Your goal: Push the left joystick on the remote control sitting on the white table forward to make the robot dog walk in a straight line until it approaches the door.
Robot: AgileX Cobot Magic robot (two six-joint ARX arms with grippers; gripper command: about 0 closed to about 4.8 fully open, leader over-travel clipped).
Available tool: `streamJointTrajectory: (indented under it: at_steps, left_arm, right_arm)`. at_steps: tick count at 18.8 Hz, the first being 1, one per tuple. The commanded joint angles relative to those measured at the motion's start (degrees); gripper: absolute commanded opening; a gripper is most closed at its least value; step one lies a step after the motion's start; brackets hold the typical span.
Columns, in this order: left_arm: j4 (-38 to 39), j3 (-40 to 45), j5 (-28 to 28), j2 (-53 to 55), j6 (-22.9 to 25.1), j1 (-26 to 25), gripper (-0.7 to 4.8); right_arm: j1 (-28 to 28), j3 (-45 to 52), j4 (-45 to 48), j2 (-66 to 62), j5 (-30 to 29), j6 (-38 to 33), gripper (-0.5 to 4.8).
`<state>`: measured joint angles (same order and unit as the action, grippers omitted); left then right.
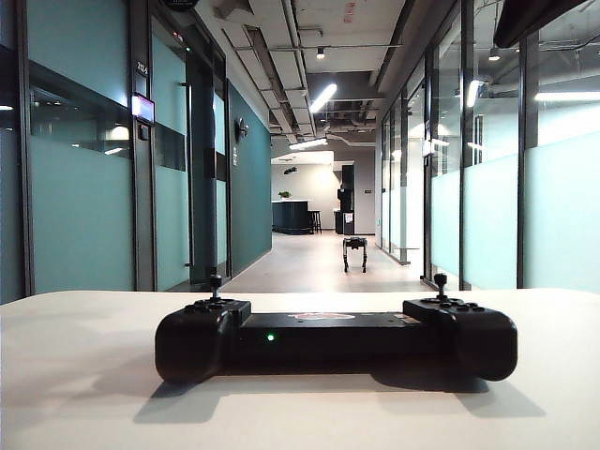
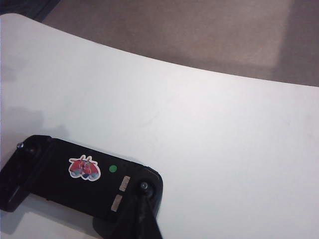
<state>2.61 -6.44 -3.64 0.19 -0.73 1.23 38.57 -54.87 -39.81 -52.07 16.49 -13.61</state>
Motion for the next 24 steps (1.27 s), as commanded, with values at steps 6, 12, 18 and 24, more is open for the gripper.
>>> streamJointTrajectory:
  at_steps: [6, 12, 18, 24]
  left_arm:
    - [-2.6, 3.61, 1.46, 0.04, 0.33, -0.26, -0.05]
    - [-5.68, 6.03, 2.43, 0.04, 2.4, -0.09, -0.05]
    - [-5.01, 6.03, 6.86, 0.04, 2.43, 2.78, -0.05]
    - [-5.09, 6.03, 2.93, 0.04, 2.19, 2.36, -0.05]
  right_arm:
    - [0.0, -0.26, 1.07, 0.2, 0.31, 0.2, -0.01]
    - [0.0, -0.28, 1.07, 0.2, 0.31, 0.2, -0.01]
    - [0.0, -0.26, 1.07, 0.2, 0.31, 0.2, -0.01]
    - [0.0, -0.28, 1.07, 0.2, 0.31, 0.2, -0.01]
